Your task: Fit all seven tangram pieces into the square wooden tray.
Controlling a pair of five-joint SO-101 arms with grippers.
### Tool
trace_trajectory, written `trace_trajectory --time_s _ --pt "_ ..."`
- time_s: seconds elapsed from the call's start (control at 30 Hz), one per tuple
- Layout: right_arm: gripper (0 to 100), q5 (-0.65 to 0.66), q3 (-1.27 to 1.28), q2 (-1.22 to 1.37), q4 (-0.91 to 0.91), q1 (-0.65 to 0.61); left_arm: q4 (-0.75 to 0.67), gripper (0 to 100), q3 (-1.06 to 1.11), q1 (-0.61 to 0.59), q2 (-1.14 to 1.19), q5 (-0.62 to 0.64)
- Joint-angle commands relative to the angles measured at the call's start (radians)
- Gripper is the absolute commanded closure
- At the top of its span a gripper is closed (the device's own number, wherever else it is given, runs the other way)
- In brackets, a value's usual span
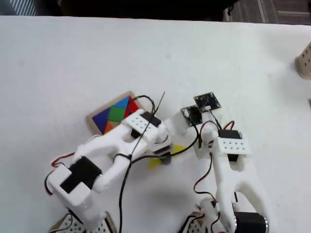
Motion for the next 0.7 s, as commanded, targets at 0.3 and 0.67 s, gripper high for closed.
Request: trace_trajectory --time_s 0.3,0.67 --pt "97.9 0.009 -0.041 -0.001 0.008 -0.002 0.064 88 -0.029 -0.008 -0.128 0.103" --pt "97.9 0.009 -0.041 -0.001 0.008 -0.004 0.075 88 -0.031 -0.116 -0.165 0.104"
